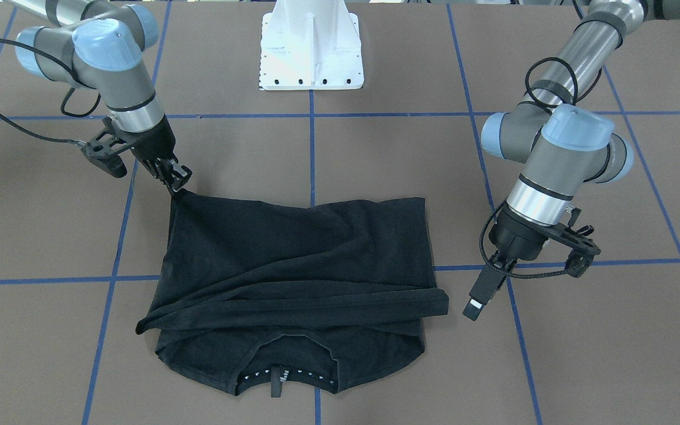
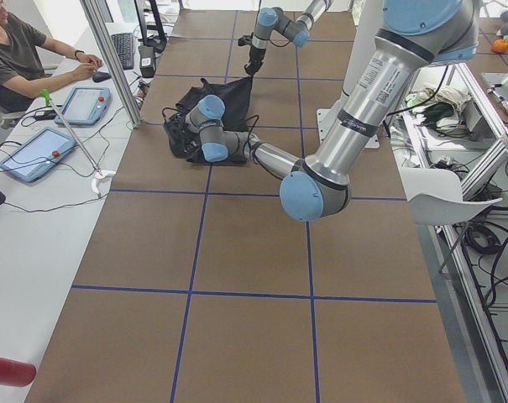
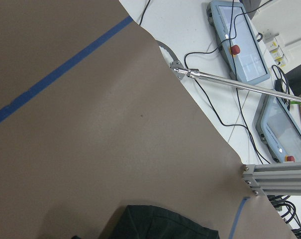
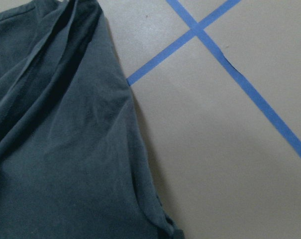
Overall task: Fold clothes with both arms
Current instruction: 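Drag and rotate the shirt with the right gripper while the left arm approaches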
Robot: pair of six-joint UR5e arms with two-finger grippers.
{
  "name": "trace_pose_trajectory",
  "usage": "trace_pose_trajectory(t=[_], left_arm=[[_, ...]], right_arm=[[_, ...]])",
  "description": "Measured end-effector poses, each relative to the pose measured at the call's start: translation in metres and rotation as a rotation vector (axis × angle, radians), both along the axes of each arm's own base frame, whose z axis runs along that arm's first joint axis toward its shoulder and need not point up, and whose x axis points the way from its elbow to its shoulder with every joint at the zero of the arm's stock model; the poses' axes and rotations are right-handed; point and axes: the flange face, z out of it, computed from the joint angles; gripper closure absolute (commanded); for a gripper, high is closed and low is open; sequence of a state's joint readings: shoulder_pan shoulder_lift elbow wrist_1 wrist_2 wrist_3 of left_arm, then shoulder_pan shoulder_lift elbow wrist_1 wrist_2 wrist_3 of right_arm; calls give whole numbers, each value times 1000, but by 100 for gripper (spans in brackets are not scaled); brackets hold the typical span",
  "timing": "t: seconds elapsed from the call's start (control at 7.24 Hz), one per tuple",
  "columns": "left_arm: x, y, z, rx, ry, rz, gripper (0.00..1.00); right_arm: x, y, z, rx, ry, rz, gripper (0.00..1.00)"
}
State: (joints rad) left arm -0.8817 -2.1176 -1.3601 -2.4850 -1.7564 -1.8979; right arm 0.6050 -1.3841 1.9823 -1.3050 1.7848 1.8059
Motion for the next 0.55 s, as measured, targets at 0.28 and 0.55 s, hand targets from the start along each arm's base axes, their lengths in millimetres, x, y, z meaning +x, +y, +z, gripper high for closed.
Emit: trace_pose_trajectory(t=[0.28,0.55], left_arm=[[-7,10,-2,9,12,5,0],[-11,19,-16,29,37,21,0]], right_arm=[[33,57,-12,-88,-77,-68,100],[6,157,-44,-273,-131,-205,39]])
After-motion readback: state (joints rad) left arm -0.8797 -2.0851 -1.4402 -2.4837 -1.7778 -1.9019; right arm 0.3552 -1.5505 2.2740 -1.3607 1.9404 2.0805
